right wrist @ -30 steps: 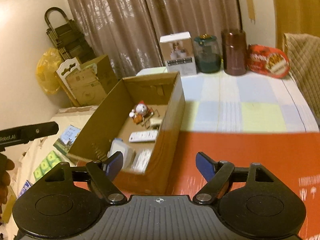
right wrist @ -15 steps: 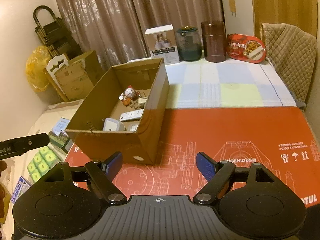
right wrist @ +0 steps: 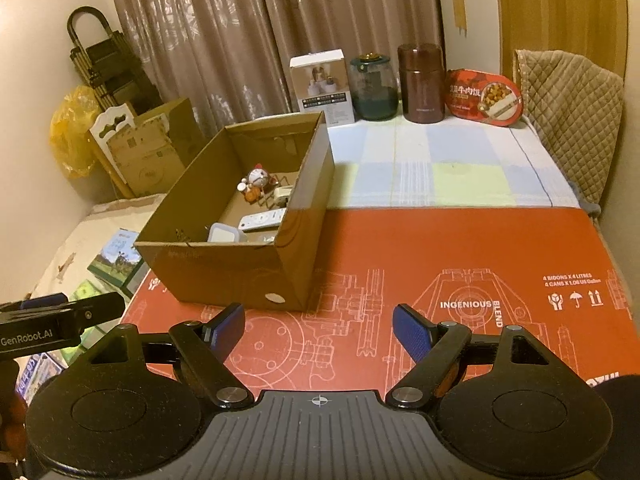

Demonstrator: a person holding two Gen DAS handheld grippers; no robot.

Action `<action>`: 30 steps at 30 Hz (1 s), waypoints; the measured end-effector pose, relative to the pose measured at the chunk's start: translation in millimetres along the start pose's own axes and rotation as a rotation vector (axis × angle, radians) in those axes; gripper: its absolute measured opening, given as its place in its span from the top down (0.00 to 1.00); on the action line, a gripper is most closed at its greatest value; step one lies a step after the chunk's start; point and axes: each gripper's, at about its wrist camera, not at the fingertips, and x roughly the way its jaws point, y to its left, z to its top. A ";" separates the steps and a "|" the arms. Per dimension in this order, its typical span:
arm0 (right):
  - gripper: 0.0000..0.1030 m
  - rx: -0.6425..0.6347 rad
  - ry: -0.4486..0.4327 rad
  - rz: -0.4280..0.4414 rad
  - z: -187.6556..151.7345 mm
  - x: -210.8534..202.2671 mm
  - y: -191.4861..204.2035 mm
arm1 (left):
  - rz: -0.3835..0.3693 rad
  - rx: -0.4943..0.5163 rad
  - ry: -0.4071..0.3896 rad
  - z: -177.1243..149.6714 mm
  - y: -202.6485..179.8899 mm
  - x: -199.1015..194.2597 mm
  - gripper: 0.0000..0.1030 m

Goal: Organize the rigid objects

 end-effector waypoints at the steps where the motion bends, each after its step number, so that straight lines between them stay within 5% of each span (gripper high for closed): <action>1: 0.24 -0.001 0.004 0.001 -1.6 -0.1 0.6 | 0.003 0.004 0.000 -0.1 -0.7 -0.2 0.04; 30: 0.24 -0.036 0.025 -0.027 -12.4 6.4 7.5 | -0.021 0.047 0.038 -13.8 -20.4 12.2 0.04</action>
